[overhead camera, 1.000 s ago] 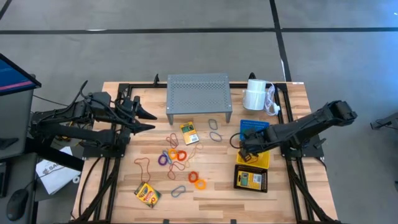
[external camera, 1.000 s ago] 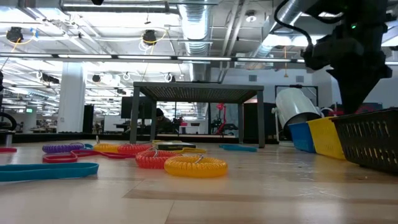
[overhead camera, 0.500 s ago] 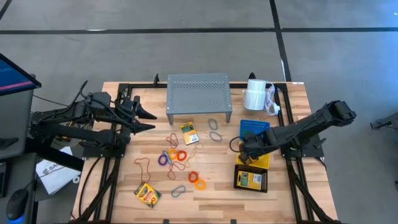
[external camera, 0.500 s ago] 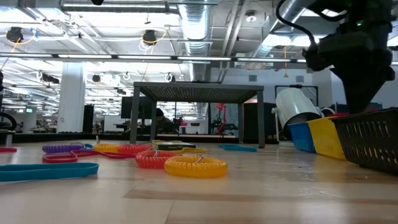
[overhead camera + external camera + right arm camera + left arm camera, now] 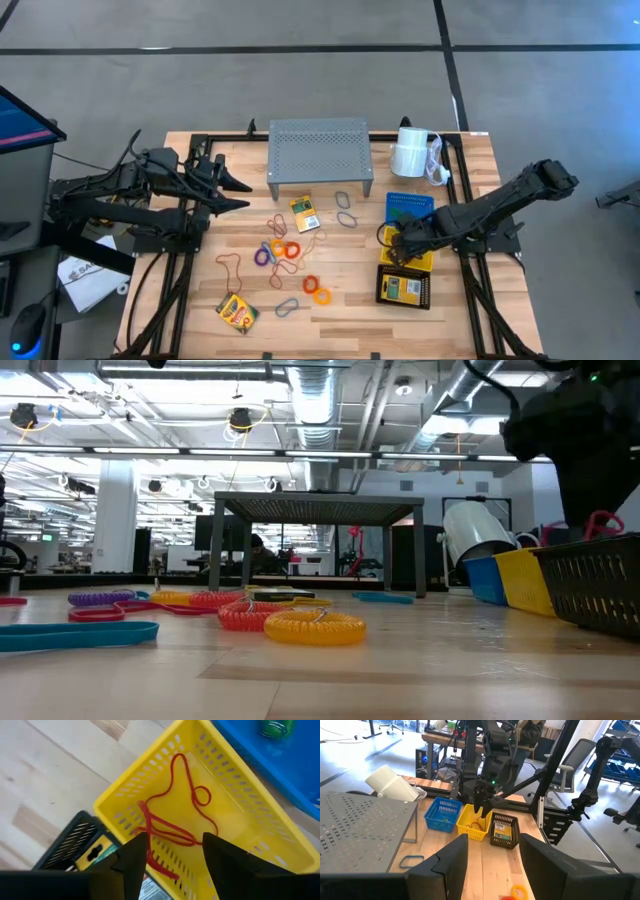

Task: Pick & Place Office Desk Supplies
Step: Put the red rubber band into the yellow basket

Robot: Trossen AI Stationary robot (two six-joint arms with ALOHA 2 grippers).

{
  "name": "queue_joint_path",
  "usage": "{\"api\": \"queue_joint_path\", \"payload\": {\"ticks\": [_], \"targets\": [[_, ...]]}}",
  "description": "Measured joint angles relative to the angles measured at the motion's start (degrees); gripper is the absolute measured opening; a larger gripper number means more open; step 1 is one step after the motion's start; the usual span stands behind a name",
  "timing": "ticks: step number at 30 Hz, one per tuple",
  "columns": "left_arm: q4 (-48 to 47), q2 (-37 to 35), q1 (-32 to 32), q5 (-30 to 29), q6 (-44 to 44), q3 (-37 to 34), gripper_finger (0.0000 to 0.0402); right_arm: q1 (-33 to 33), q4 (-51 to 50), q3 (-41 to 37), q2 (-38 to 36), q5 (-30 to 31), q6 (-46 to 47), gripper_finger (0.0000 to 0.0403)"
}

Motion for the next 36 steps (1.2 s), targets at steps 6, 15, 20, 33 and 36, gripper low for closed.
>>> {"api": "queue_joint_path", "payload": {"ticks": [6,15,20,33,36], "targets": [[0.0,0.0,0.0,0.0,0.0,0.0,0.0173,-1.1,-3.2,0.0,-2.6,-0.1,4.2,0.0160],[0.0,0.0,0.0,0.0,-0.5,0.0,0.0173,-1.7,2.5,0.0,-1.0,0.8,8.3,0.0106],[0.1,0.0,0.0,0.0,-1.5,0.0,0.0173,-2.7,1.2,-0.4,-1.1,1.7,11.4,0.0103],[0.2,0.0,0.0,0.2,-2.7,0.0,0.0173,8.0,7.7,-11.2,-14.0,13.1,31.6,0.0103],[0.2,0.0,0.0,0.2,-2.7,0.0,0.0173,12.2,7.7,-13.5,-17.7,17.3,37.5,0.0103]]}}
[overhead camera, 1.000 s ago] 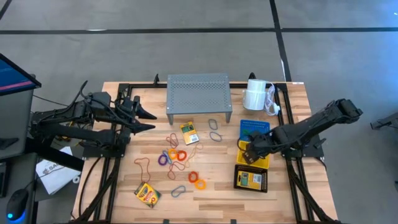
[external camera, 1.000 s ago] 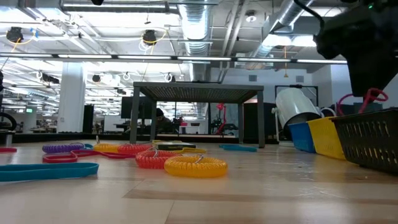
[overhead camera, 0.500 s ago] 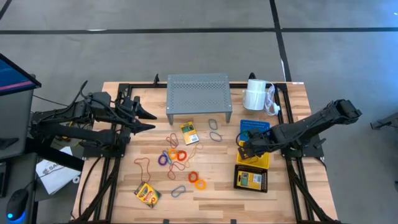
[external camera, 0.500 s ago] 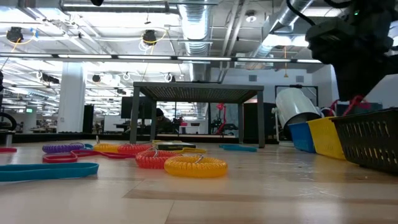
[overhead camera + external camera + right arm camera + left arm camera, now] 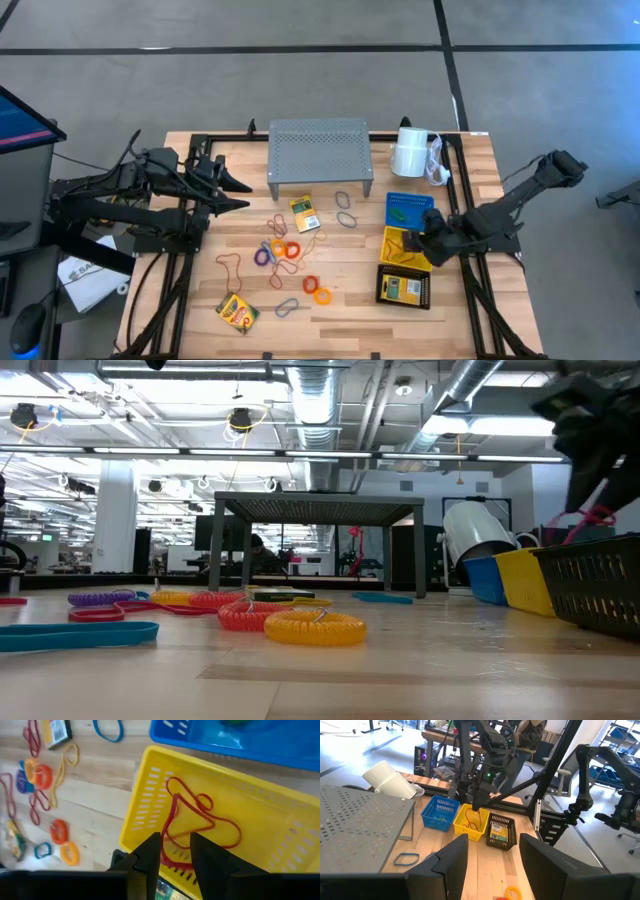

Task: Pick & Place Office Desk Supplies
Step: Put the red rubber band into the yellow basket

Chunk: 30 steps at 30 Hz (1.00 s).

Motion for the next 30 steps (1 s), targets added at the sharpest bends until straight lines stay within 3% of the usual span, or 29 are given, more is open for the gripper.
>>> {"api": "queue_joint_path", "payload": {"ticks": [6,11,15,19,23,26,30], "targets": [[0.0,0.0,0.0,0.0,0.1,0.0,0.0173,7.0,0.7,-3.7,-3.8,10.4,9.9,0.0115],[0.0,0.0,0.0,-0.3,0.1,0.0,0.0173,8.4,4.3,-4.5,-4.8,15.3,10.0,0.0157],[0.0,0.0,0.0,-0.2,0.1,0.0,0.0173,8.5,3.9,-4.5,-4.7,15.1,10.0,0.0183],[0.0,0.0,0.0,-0.2,0.1,0.0,0.0173,8.3,1.1,-4.5,-4.3,7.5,11.6,0.0191],[0.1,0.0,0.0,-0.2,0.0,0.0,0.0173,9.8,5.1,-4.4,-4.3,13.0,11.0,0.0186],[0.1,0.0,0.0,-0.2,-0.1,0.0,0.0173,9.2,3.6,-4.5,-3.9,10.1,12.0,0.0179],[0.2,0.0,0.0,-0.2,-0.1,0.0,0.0173,9.5,5.4,-4.5,-3.6,12.0,11.7,0.0169]]}}
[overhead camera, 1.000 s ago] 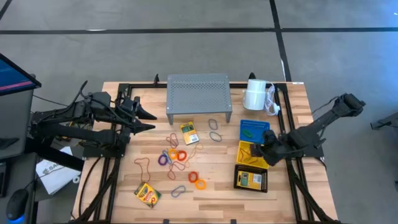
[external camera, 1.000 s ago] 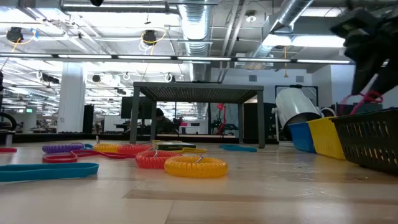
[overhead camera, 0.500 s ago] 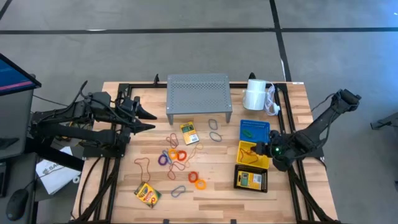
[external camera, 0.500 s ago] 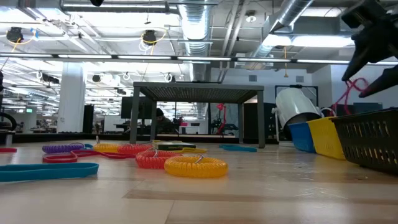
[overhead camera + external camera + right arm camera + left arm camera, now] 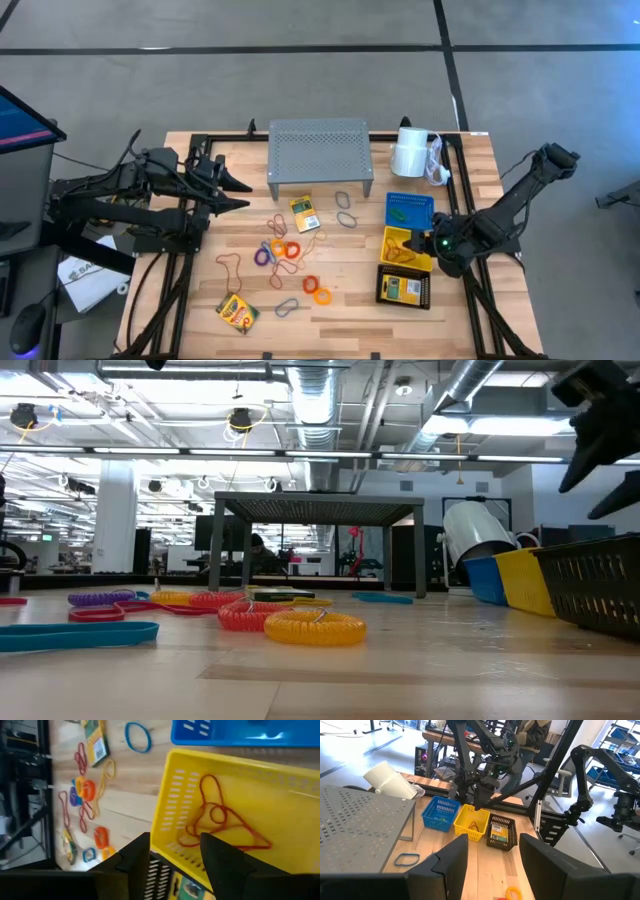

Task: Pick & Place Office Desk Supplies
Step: Put the red rubber band into the yellow basket, then put the blue rubber band into the yellow basket

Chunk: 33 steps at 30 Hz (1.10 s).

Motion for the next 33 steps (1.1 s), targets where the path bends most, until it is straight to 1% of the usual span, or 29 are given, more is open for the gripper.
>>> {"api": "queue_joint_path", "payload": {"ticks": [2,3,4,7,9,12,16,20,23,26,29,31,33], "targets": [[0.1,0.0,0.0,0.0,0.0,0.0,0.0173,-0.6,-2.4,0.0,0.1,-5.1,0.9,0.0165],[0.3,0.0,0.0,0.0,0.0,0.0,0.0173,-1.0,-2.2,-0.1,0.9,-6.0,1.0,0.0163],[0.5,0.0,0.0,0.0,0.0,0.0,0.0173,-1.1,-0.3,-0.1,1.7,-4.8,0.7,0.0161],[0.6,0.0,0.0,0.0,0.0,0.0,0.0173,-0.7,4.5,0.0,1.6,3.6,-1.2,0.0157],[0.6,0.0,0.0,0.0,0.0,0.0,0.0173,-1.4,7.8,0.0,1.5,6.8,-4.6,0.0155],[0.8,0.0,0.0,0.0,0.0,0.0,0.0173,-4.7,12.7,0.3,1.5,8.4,-13.7,0.0148],[0.7,0.4,0.0,0.0,0.0,0.0,0.0173,-11.6,17.0,4.3,2.3,6.9,-32.5,0.0131],[0.6,1.2,0.0,0.0,0.0,0.0,0.0173,-20.3,17.1,10.7,4.7,0.0,-51.6,0.0107],[0.4,1.8,0.0,0.0,0.0,0.0,0.0173,-27.0,15.9,14.8,7.9,-8.5,-62.8,0.0090],[1.1,2.1,0.0,0.0,0.0,0.0,0.0173,-32.8,13.4,18.0,12.2,-16.7,-70.6,0.0076],[1.5,2.2,0.0,0.0,0.0,0.0,0.0173,-37.5,12.2,20.1,17.2,-23.5,-76.2,0.0068],[2.2,2.1,0.0,0.0,0.0,0.0,0.0173,-39.9,12.1,21.1,20.4,-26.2,-78.7,0.0066],[2.0,2.1,0.0,0.0,0.0,0.0,0.0173,-41.9,12.2,22.3,23.6,-27.2,-80.7,0.0066]]}}
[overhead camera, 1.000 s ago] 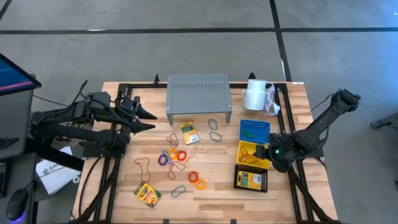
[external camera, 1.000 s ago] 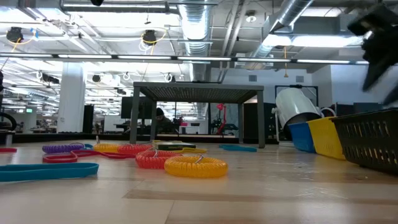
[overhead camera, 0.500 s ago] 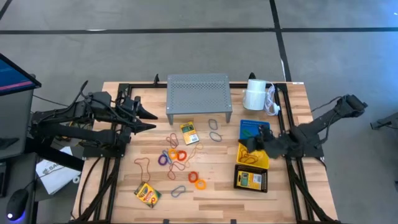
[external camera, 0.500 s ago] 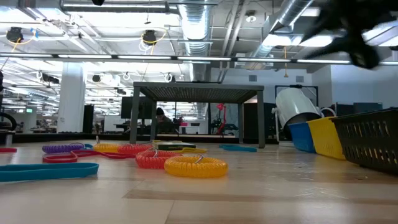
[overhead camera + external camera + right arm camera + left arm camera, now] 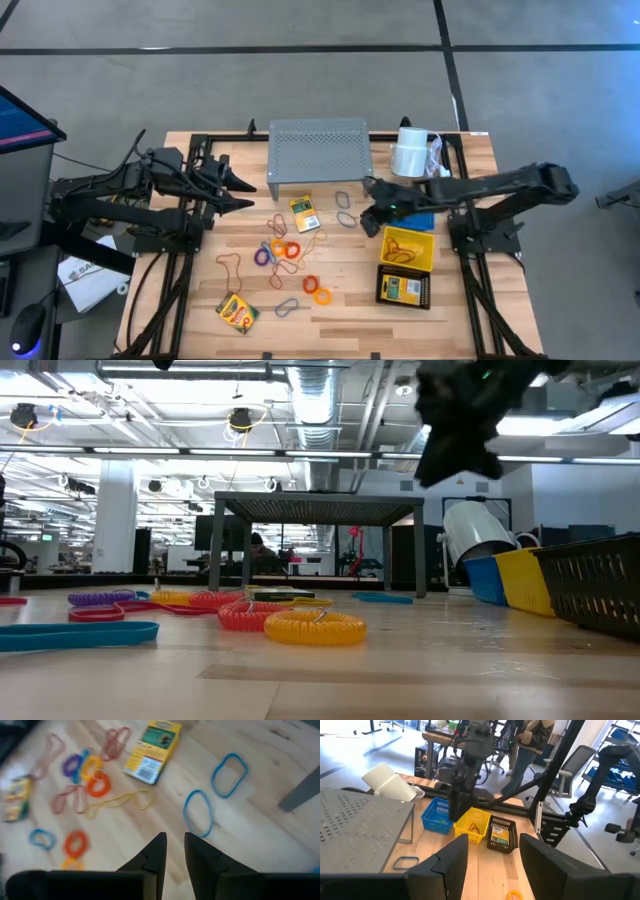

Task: Pick & Place Office Desk Supplies
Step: Put the blue rubber band into the yellow basket

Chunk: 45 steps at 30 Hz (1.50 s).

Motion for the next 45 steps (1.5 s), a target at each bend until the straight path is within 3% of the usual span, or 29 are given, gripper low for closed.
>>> {"api": "queue_joint_path", "payload": {"ticks": [7,19,30,35,40,45], "targets": [[-0.1,0.0,0.0,0.0,0.0,0.0,0.0173,-3.8,-0.5,5.6,11.3,-4.3,-8.3,0.0066],[-0.1,0.0,0.0,-0.8,0.0,0.0,0.0173,-3.8,-13.4,17.8,27.9,-5.6,-22.2,0.0072],[-0.7,0.0,0.0,-0.9,0.0,0.0,0.0173,-4.0,-13.3,20.1,34.8,-5.5,-23.8,0.0176],[-0.7,0.0,0.0,-0.9,0.0,0.0,0.0173,-4.0,-13.5,20.2,37.1,-2.6,-23.6,0.0205],[-0.7,0.0,0.0,-0.9,0.0,0.0,0.0173,-4.0,-13.5,20.4,38.8,-1.4,-23.6,0.0201],[-0.7,0.0,0.0,-0.9,0.0,0.0,0.0173,-3.8,-13.5,20.4,39.5,-1.8,-23.4,0.0154]]}}
